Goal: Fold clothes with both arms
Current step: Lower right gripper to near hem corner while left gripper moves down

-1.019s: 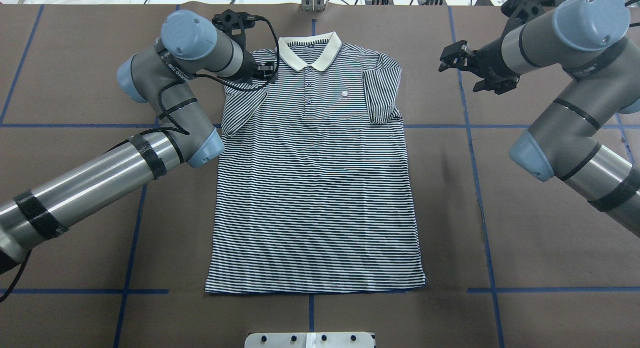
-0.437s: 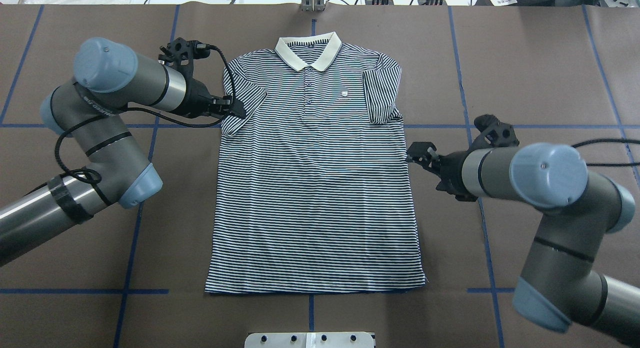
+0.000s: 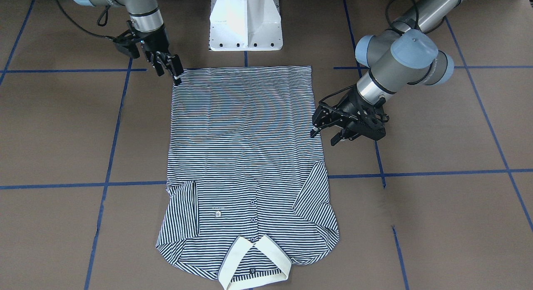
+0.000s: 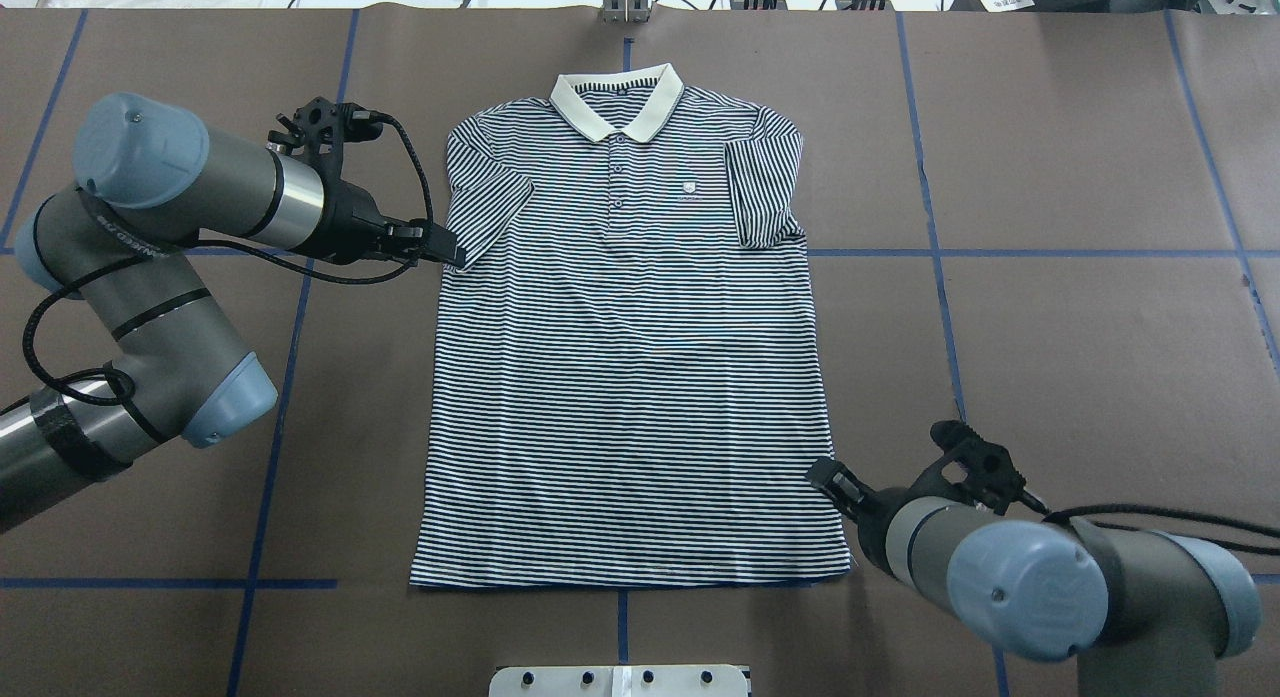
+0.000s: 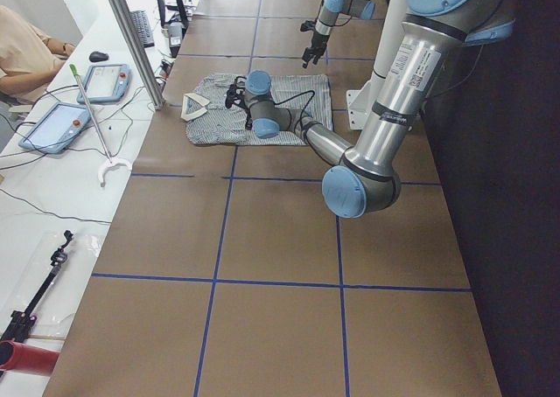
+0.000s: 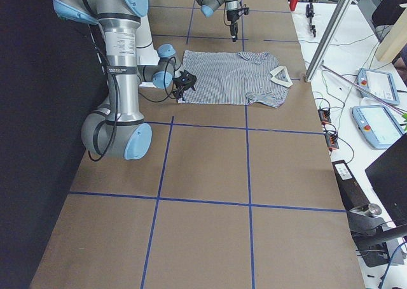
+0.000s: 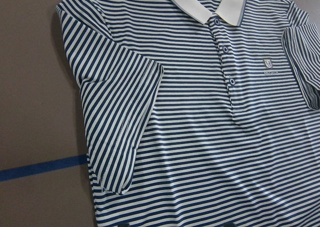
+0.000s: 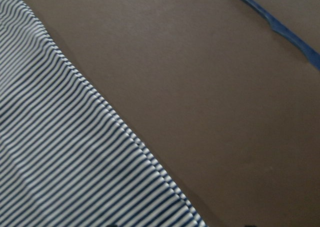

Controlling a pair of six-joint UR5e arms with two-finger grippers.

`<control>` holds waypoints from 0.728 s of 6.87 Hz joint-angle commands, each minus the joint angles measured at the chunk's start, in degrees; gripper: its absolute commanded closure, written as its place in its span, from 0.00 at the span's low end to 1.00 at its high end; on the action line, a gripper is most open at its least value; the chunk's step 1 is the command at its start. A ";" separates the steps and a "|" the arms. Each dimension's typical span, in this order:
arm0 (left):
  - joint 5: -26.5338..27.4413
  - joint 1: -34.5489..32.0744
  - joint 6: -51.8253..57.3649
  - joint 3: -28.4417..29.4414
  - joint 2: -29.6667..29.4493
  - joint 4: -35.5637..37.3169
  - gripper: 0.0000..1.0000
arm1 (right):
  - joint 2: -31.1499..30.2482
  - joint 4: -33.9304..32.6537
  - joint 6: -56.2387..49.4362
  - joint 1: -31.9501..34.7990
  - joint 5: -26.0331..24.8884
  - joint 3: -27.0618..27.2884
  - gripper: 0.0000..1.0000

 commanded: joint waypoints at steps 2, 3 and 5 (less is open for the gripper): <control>0.40 0.28 -0.38 -1.12 0.22 0.02 0.24 | 0.91 -4.51 5.75 -4.24 -3.22 0.31 0.16; 0.40 0.28 -0.38 -1.21 0.22 0.02 0.24 | 1.17 -5.21 5.75 -4.42 -3.04 -0.30 0.16; 0.40 0.28 -0.38 -1.21 0.30 -0.07 0.24 | 2.48 -5.65 5.67 -4.68 -2.87 -2.13 0.17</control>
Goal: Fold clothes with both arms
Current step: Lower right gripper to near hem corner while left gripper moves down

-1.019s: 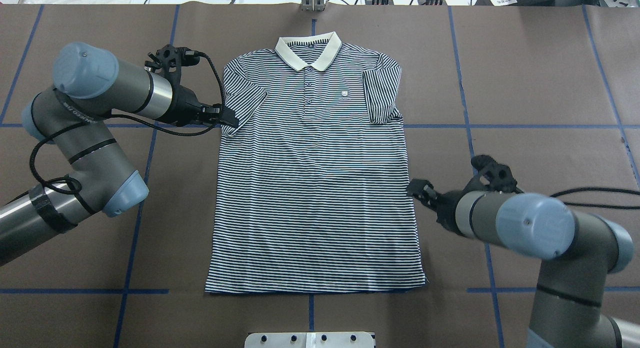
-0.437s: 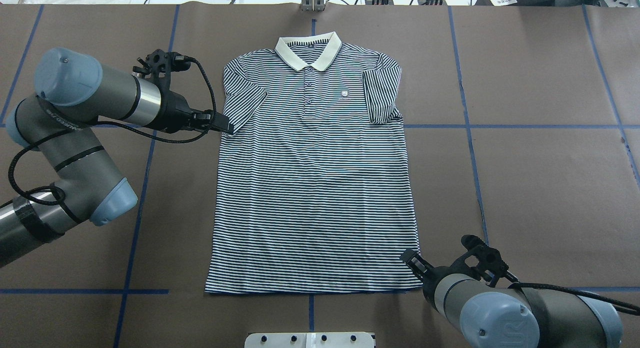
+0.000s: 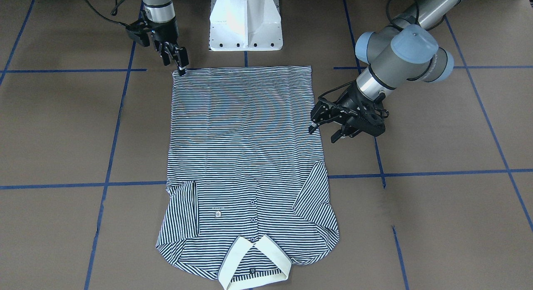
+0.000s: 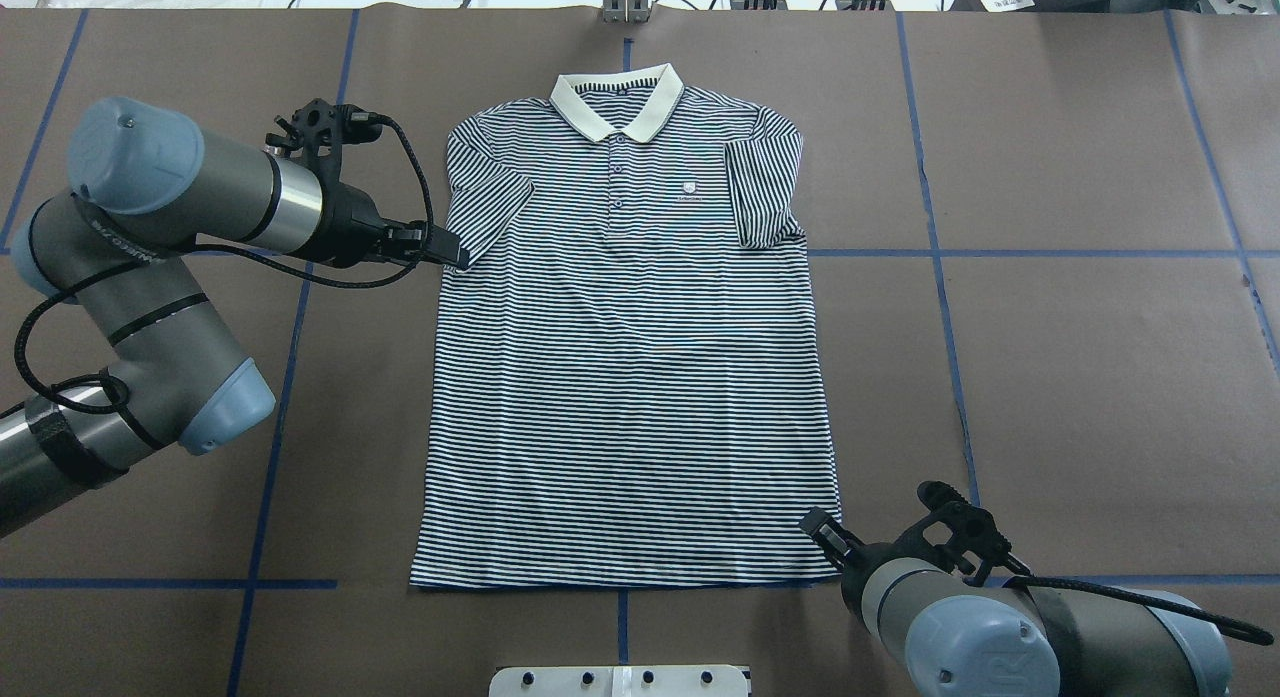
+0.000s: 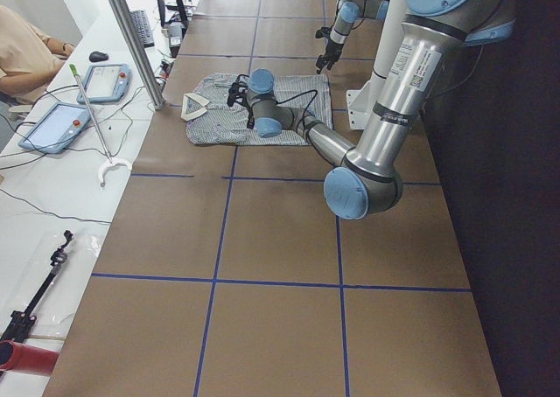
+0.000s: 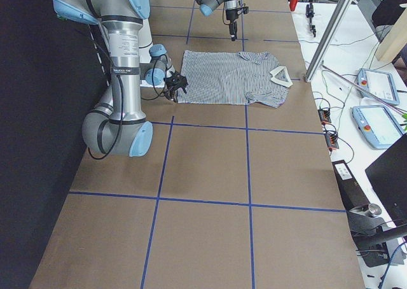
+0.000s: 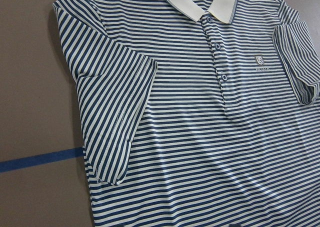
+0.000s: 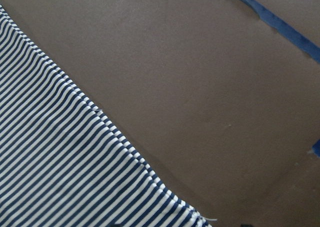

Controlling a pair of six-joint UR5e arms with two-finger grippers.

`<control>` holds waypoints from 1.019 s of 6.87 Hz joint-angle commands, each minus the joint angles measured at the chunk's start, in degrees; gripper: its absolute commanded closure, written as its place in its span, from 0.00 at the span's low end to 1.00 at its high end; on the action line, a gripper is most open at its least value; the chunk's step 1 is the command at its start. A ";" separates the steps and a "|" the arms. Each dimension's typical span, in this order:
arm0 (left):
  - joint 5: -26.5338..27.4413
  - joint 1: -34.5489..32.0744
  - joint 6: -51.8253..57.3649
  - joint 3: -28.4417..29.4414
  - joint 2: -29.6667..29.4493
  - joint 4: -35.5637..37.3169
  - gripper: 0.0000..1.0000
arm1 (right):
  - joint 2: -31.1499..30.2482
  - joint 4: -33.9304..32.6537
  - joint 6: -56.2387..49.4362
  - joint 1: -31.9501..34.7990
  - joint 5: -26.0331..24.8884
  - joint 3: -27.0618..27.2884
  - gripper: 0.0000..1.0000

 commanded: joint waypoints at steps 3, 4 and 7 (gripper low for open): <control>0.00 0.01 0.00 -0.14 0.03 0.06 0.23 | 0.92 -0.18 -0.04 0.03 1.60 -1.75 0.39; 0.00 0.01 0.00 -0.15 0.03 0.06 0.23 | 0.92 -0.18 -0.04 0.03 1.60 -1.83 0.43; 0.00 0.01 -0.27 -0.23 0.03 0.06 0.23 | 0.83 -0.26 -0.04 0.03 1.68 -2.10 0.67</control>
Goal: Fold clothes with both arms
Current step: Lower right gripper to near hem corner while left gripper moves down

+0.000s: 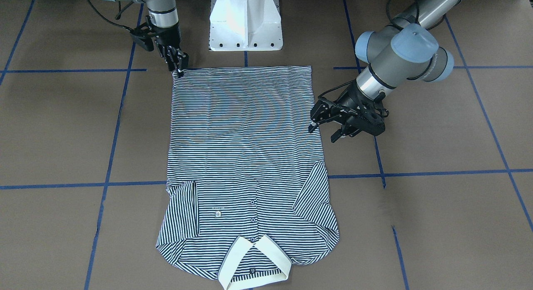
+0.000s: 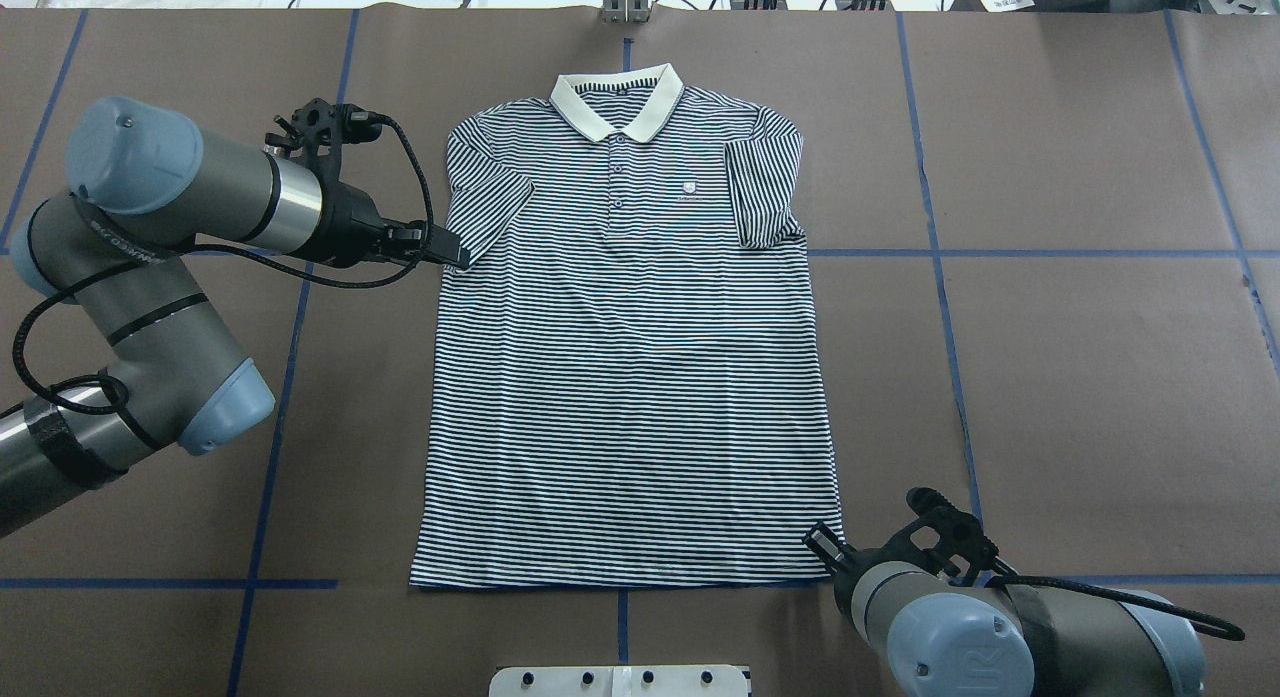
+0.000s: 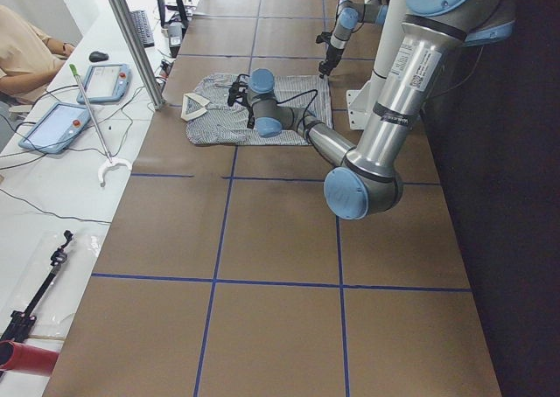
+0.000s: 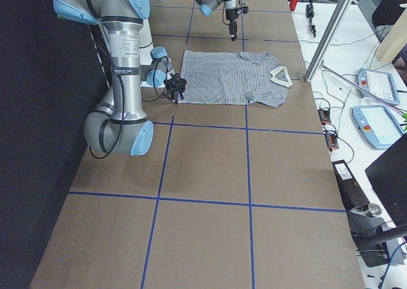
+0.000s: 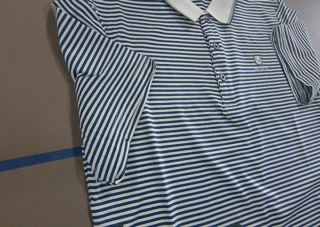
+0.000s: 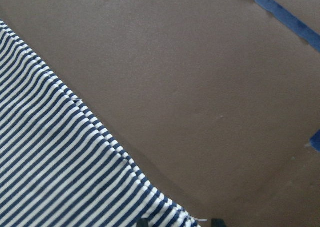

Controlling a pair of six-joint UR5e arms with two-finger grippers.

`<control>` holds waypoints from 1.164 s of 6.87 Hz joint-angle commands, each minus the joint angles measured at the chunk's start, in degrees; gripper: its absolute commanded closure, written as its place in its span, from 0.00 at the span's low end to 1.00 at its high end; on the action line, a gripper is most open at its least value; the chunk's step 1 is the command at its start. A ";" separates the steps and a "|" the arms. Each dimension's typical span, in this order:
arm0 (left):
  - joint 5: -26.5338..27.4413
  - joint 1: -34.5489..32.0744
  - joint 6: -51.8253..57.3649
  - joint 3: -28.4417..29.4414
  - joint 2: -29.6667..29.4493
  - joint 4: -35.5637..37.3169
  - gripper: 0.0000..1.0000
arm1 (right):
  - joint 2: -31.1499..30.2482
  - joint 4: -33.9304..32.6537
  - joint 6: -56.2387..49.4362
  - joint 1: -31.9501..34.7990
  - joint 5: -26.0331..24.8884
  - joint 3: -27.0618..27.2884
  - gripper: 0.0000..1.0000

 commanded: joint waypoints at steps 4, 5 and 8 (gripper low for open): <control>-0.18 0.78 -5.23 -3.24 1.22 0.17 0.23 | 0.01 0.08 -0.03 0.35 1.85 1.86 1.00; 3.48 5.23 -11.61 -8.05 4.36 0.26 0.20 | -0.16 -0.01 -0.03 0.96 2.64 3.71 1.00; 22.13 22.02 -25.32 -19.69 12.99 11.23 0.21 | -0.43 -0.01 -0.03 1.06 2.83 4.08 1.00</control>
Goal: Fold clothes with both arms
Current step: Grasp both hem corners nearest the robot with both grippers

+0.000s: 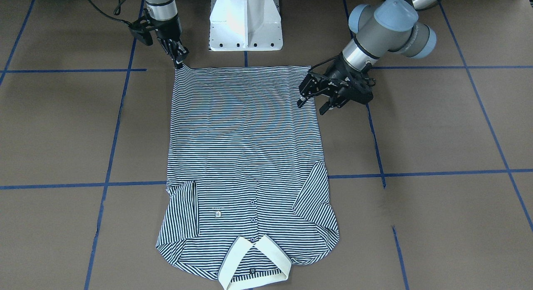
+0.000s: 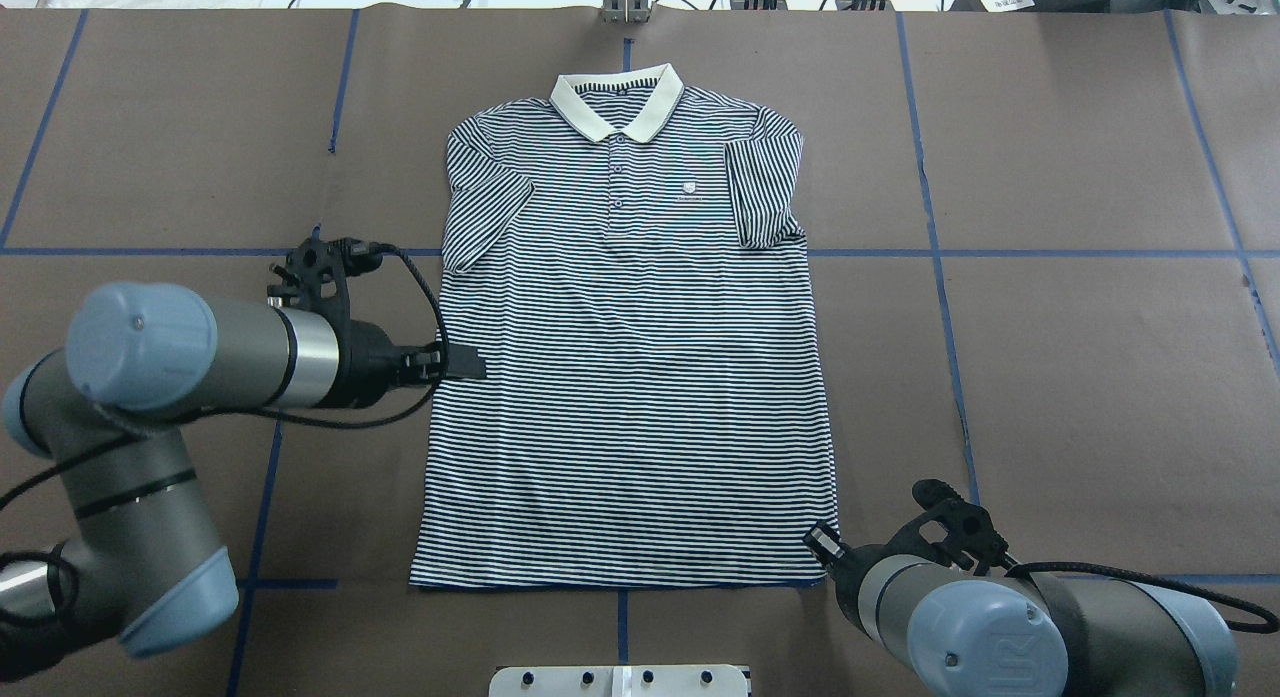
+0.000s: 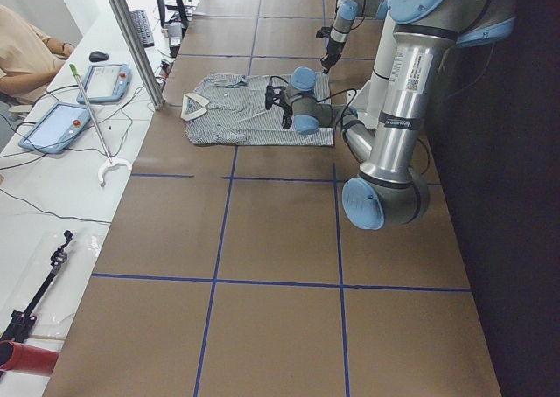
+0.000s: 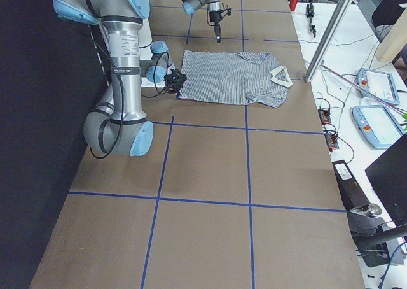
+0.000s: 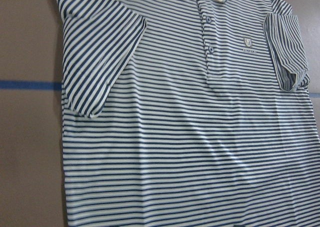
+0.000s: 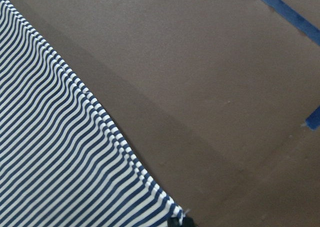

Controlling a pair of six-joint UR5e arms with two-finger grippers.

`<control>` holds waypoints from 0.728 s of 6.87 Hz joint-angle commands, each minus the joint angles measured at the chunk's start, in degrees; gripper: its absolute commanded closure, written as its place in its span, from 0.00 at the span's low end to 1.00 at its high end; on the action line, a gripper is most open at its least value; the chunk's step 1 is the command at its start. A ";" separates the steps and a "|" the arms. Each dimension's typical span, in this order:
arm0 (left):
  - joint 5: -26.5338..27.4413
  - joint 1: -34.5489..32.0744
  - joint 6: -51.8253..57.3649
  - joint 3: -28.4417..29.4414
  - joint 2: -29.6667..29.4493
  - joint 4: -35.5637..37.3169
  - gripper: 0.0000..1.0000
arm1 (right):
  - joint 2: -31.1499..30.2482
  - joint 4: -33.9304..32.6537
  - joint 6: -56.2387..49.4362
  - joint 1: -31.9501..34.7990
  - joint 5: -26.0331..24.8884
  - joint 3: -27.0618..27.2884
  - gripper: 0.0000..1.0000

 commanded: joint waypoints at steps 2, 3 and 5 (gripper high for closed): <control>11.87 15.08 -9.60 -2.91 6.22 4.17 0.26 | -0.14 0.00 -0.09 0.04 0.05 0.04 1.00; 11.99 16.24 -12.48 -2.74 6.84 4.26 0.28 | -0.06 0.00 -0.09 0.04 0.05 0.04 1.00; 11.99 18.36 -14.77 -2.82 8.07 4.35 0.28 | 0.03 0.00 0.00 -0.13 0.05 -0.14 1.00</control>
